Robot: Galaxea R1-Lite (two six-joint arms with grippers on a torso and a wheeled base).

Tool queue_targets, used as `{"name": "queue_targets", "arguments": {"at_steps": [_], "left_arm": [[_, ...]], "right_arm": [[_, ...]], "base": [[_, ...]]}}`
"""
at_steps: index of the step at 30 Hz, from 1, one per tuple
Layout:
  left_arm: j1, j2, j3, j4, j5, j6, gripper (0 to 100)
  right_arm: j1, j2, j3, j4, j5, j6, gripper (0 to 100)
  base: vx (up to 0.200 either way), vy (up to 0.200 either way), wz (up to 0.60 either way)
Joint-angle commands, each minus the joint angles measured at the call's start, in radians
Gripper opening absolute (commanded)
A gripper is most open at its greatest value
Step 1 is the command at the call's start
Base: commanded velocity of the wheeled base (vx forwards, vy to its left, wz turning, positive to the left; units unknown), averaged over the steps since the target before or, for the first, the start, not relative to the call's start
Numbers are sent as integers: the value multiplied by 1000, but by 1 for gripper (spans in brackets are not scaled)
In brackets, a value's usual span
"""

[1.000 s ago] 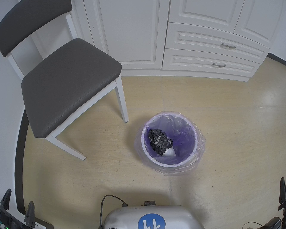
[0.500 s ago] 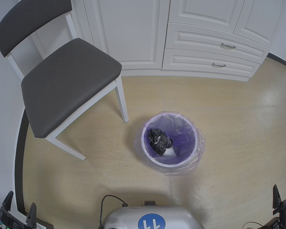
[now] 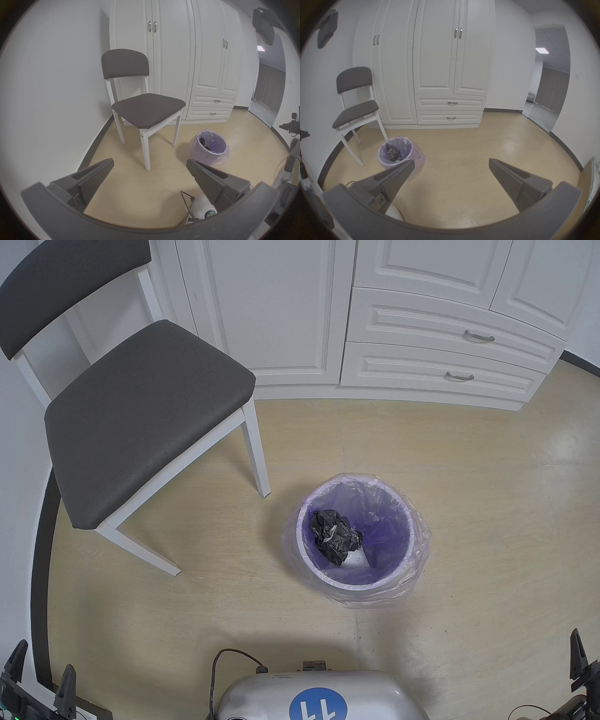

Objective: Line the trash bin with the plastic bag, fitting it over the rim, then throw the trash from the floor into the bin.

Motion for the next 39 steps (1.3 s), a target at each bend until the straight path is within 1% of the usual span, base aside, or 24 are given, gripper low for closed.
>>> {"name": "queue_targets", "arguments": {"at_steps": [1, 3, 4, 5, 10, 12, 14, 16, 24, 29, 32, 39], "left_arm": [[0, -11, 17, -10, 4, -3, 100], [0, -11, 17, -10, 4, -3, 100], [0, -11, 17, -10, 4, -1, 100], [0, -10, 16, -10, 4, 0, 100], [0, -10, 16, -8, 4, 0, 100], [0, -10, 16, -8, 4, 0, 100], [0, -10, 16, -8, 4, 0, 100], [0, -10, 16, -8, 4, 2, 100], [0, -11, 16, -7, -1, 8, 100], [0, -11, 16, -7, -1, 13, 100], [0, -11, 14, -5, -3, 13, 100], [0, -13, 16, -7, -4, 16, 100]], "right_arm": [[2, -14, 18, 0, -6, -25, 100], [2, -14, 18, 0, -9, -21, 100], [2, -14, 18, 2, -27, -18, 100], [2, -14, 18, 2, -32, -16, 100], [2, -14, 18, 2, -34, -24, 100], [0, -14, 18, 2, -21, -24, 100], [0, -14, 18, 2, 35, -25, 100], [0, -14, 18, 0, 65, -25, 100], [0, -14, 18, 3, 75, -30, 100], [0, -14, 18, 5, 112, -30, 100], [0, -14, 18, 20, 138, -4, 100], [0, -14, 18, 26, 131, 18, 100]], "base": [[0, 0, 0], [0, 0, 0], [0, 0, 0], [0, 0, 0], [0, 0, 0], [0, 0, 0], [0, 0, 0], [0, 0, 0], [0, 0, 0], [0, 0, 0], [0, 0, 0], [0, 0, 0]]}}
